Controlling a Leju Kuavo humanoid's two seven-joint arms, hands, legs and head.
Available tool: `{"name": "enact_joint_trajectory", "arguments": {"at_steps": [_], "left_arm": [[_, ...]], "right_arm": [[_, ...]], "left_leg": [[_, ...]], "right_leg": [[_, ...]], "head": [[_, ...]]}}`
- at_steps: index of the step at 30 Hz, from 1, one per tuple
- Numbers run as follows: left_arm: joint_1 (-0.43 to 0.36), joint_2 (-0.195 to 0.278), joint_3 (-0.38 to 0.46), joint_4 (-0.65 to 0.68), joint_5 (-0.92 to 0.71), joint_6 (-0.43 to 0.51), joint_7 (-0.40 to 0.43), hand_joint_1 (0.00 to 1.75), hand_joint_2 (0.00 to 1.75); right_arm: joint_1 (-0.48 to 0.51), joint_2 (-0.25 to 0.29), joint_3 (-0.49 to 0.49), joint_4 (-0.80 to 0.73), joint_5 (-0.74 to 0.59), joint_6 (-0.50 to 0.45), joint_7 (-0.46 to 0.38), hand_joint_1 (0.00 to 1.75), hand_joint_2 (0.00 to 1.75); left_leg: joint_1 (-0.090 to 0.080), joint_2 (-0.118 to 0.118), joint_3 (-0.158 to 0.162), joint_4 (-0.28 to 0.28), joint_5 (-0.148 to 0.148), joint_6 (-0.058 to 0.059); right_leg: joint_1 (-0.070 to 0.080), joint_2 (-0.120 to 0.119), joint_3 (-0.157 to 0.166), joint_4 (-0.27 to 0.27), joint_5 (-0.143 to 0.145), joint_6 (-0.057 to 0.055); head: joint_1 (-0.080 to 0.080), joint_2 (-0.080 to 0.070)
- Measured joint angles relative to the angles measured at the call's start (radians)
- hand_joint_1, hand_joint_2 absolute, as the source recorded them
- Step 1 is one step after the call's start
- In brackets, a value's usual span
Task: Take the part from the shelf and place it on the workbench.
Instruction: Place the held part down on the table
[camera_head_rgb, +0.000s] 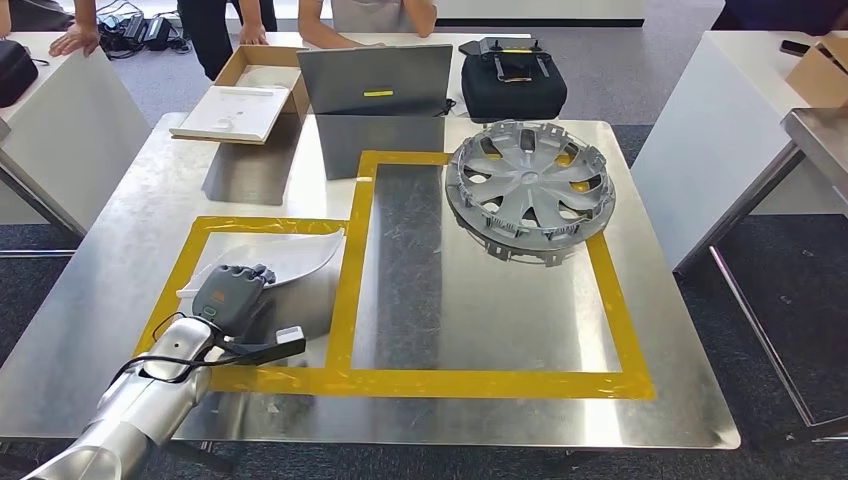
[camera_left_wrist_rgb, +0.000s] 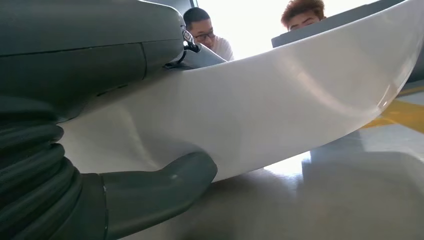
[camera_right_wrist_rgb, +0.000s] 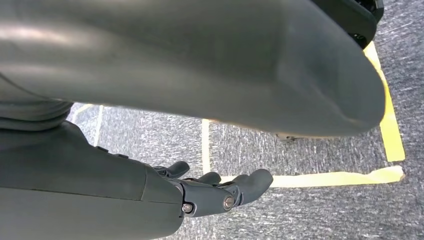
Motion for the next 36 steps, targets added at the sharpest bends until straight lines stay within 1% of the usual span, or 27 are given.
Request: {"name": "enact_joint_trajectory", "arguments": {"at_steps": [2,6,10,17,19,21,23,24,25,26,27,28,29,31,32,34,36], "left_arm": [[-0.005,0.001,0.005,0.008,-0.009,0.000,0.015,1.75,1.75],[-0.009,0.009,0.025,0.018,-0.022,0.000,0.046,0.00,1.75],[0.013,0.019,0.069,0.003,-0.039,0.001,0.071,0.00,1.75],[0.047,0.033,0.170,-0.042,-0.112,0.007,0.120,0.00,1.75],[0.054,0.037,0.194,-0.049,-0.126,0.008,0.132,0.00,0.87],[0.063,0.040,0.218,-0.058,-0.108,0.008,0.119,0.00,0.00],[0.078,0.042,0.246,-0.075,-0.036,-0.003,0.066,0.00,0.00],[0.087,0.041,0.262,-0.085,0.019,-0.016,0.025,0.00,0.00],[0.099,0.039,0.281,-0.102,0.097,-0.047,-0.034,0.00,0.00],[0.115,0.034,0.304,-0.125,0.199,-0.098,-0.105,0.00,0.00],[0.134,0.026,0.330,-0.157,0.329,-0.172,-0.179,0.00,0.00],[0.155,0.017,0.355,-0.198,0.486,-0.268,-0.246,0.00,0.00],[0.180,0.008,0.377,-0.248,0.654,-0.373,-0.293,0.00,0.00],[0.223,-0.006,0.404,-0.361,0.947,-0.566,-0.328,0.00,0.00],[0.240,-0.013,0.414,-0.416,1.055,-0.649,-0.333,0.00,0.00],[0.261,-0.025,0.432,-0.509,1.192,-0.774,-0.339,0.00,0.00],[0.277,-0.041,0.452,-0.590,1.272,-0.860,-0.340,0.00,0.00]], "right_arm": [[0.000,0.000,-0.004,0.000,-0.001,-0.004,-0.002,0.00,0.00],[0.000,0.001,-0.011,0.000,0.004,-0.007,-0.001,0.00,0.00],[0.000,0.001,-0.012,0.000,0.013,-0.007,0.002,0.00,0.00],[-0.001,0.001,-0.012,0.000,0.019,-0.007,0.001,0.00,0.00],[-0.001,0.001,-0.012,0.000,0.023,-0.007,0.001,0.00,0.00],[-0.001,0.001,-0.012,0.000,0.025,-0.007,0.001,0.00,0.00],[-0.001,0.000,-0.012,0.000,0.025,-0.008,0.000,0.00,0.00],[-0.001,0.000,-0.012,0.000,0.025,-0.008,0.000,0.00,0.00],[0.000,0.000,-0.012,0.000,0.025,-0.009,0.000,0.00,0.00],[0.000,0.000,-0.012,0.000,0.024,-0.009,0.000,0.00,0.00],[0.000,0.000,-0.013,0.000,0.024,-0.010,-0.001,0.00,0.00],[0.000,-0.001,-0.013,0.000,0.024,-0.010,-0.001,0.00,0.00],[0.000,-0.001,-0.013,0.000,0.023,-0.011,-0.001,0.00,0.00],[0.000,-0.003,-0.014,0.000,0.021,-0.011,-0.001,0.00,0.00],[0.000,-0.003,-0.015,0.000,0.019,-0.012,0.000,0.00,0.00],[-0.001,-0.004,-0.017,0.000,0.015,-0.012,0.004,0.00,0.00],[-0.001,-0.004,-0.019,0.000,0.013,-0.012,0.005,0.00,0.00]], "left_leg": [[0.000,0.000,0.000,0.000,0.000,0.000],[0.001,0.000,0.000,0.000,0.001,-0.001],[0.001,0.000,0.000,-0.001,0.000,-0.001],[0.001,0.000,0.001,-0.001,0.000,-0.002],[0.001,0.000,0.001,-0.001,0.000,-0.002],[0.001,0.000,0.001,-0.001,0.000,-0.002],[0.001,0.000,0.001,-0.001,0.000,-0.002],[0.001,0.000,0.001,-0.001,0.000,-0.002],[0.001,0.000,0.001,-0.001,0.000,-0.002],[0.001,0.000,0.001,-0.001,0.000,-0.002],[0.001,0.000,0.001,-0.001,0.000,-0.002],[0.001,0.000,0.001,-0.001,0.000,-0.002],[0.001,0.000,0.001,-0.001,0.000,-0.003],[0.001,0.000,0.001,-0.001,0.000,-0.003],[0.001,0.000,0.001,-0.001,0.000,-0.003],[0.001,-0.001,0.001,-0.001,0.000,-0.003],[0.001,-0.001,0.001,-0.001,0.000,-0.003]], "right_leg": [[0.000,0.000,0.000,0.000,0.000,0.000],[0.001,0.000,0.000,0.001,0.000,0.000],[0.001,0.000,0.000,0.001,0.000,-0.001],[0.001,0.000,0.001,0.001,-0.001,-0.002],[0.001,0.000,0.001,0.001,-0.001,-0.002],[0.001,0.000,0.001,0.001,-0.001,-0.002],[0.001,0.000,0.001,0.001,-0.001,-0.002],[0.001,0.000,0.000,0.001,-0.001,-0.002],[0.001,0.000,0.000,0.001,-0.001,-0.003],[0.001,0.000,0.000,0.001,-0.001,-0.003],[0.001,0.000,0.000,0.001,-0.001,-0.003],[0.001,0.000,0.000,0.001,-0.001,-0.003],[0.001,0.001,0.000,0.001,-0.001,-0.003],[0.001,0.001,0.000,0.001,-0.001,-0.003],[0.001,0.000,0.000,0.001,-0.002,-0.003],[0.001,0.000,0.000,0.001,-0.002,-0.003],[0.001,0.000,0.000,0.001,-0.002,-0.003]], "head": [[0.000,0.000],[0.000,0.000],[0.000,0.000],[0.000,0.000],[0.000,0.000],[0.000,0.000],[0.000,0.000],[0.000,0.000],[0.000,0.000],[0.000,0.000],[0.000,0.000],[0.000,0.000],[0.000,0.000],[0.000,0.000],[0.000,0.000],[0.000,0.000],[0.000,0.000]]}}
